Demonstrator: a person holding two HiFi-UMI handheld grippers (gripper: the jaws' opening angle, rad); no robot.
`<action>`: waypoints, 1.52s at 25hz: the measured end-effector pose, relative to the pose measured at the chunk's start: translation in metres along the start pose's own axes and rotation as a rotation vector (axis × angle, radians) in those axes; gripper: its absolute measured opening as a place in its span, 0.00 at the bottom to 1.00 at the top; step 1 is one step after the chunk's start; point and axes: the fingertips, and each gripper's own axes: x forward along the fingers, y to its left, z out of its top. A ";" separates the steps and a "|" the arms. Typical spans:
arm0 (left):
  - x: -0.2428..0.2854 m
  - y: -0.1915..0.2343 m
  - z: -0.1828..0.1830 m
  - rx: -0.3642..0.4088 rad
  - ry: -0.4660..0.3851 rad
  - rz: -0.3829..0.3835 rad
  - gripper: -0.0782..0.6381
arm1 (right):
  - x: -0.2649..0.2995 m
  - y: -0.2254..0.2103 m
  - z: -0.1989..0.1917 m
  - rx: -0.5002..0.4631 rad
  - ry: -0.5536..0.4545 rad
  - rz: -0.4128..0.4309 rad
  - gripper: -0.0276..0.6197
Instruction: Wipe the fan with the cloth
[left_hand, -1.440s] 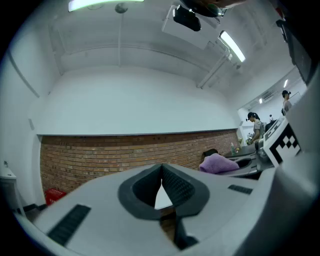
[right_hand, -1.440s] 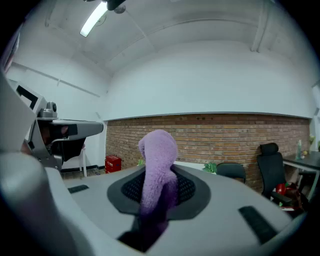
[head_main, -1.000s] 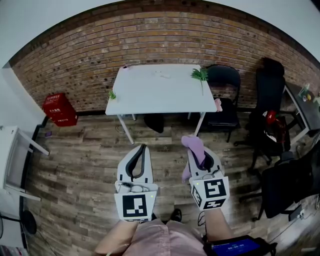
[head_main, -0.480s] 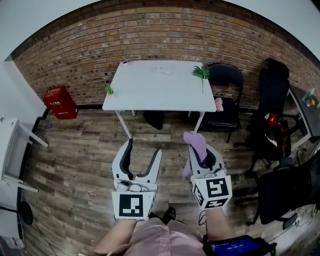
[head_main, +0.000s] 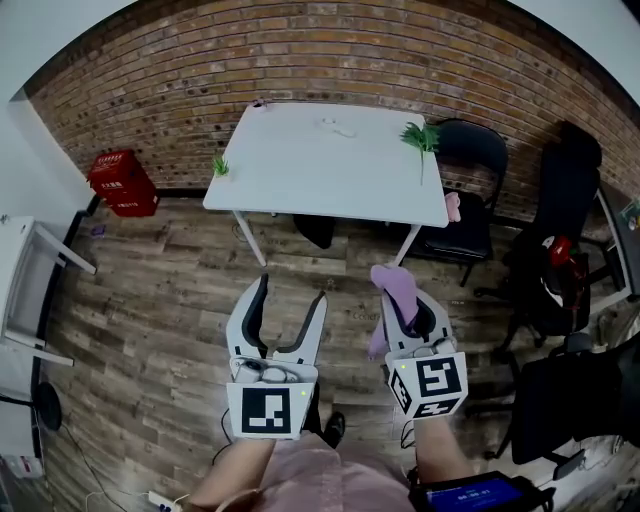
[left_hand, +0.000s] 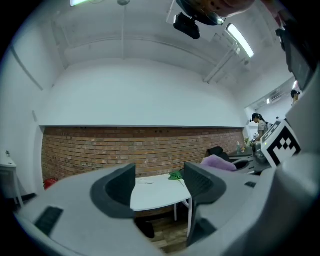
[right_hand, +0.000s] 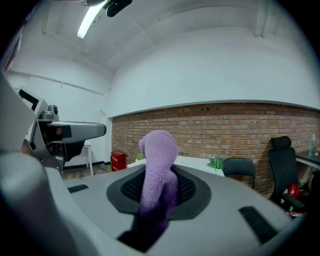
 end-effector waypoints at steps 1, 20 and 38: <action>0.010 0.004 -0.005 -0.003 0.004 0.000 0.53 | 0.011 -0.003 -0.002 0.001 0.005 0.001 0.18; 0.234 0.131 -0.013 0.004 -0.030 -0.070 0.53 | 0.245 -0.064 0.058 0.004 -0.007 -0.072 0.18; 0.363 0.125 -0.061 0.001 0.052 -0.143 0.53 | 0.335 -0.149 0.039 0.053 0.041 -0.126 0.18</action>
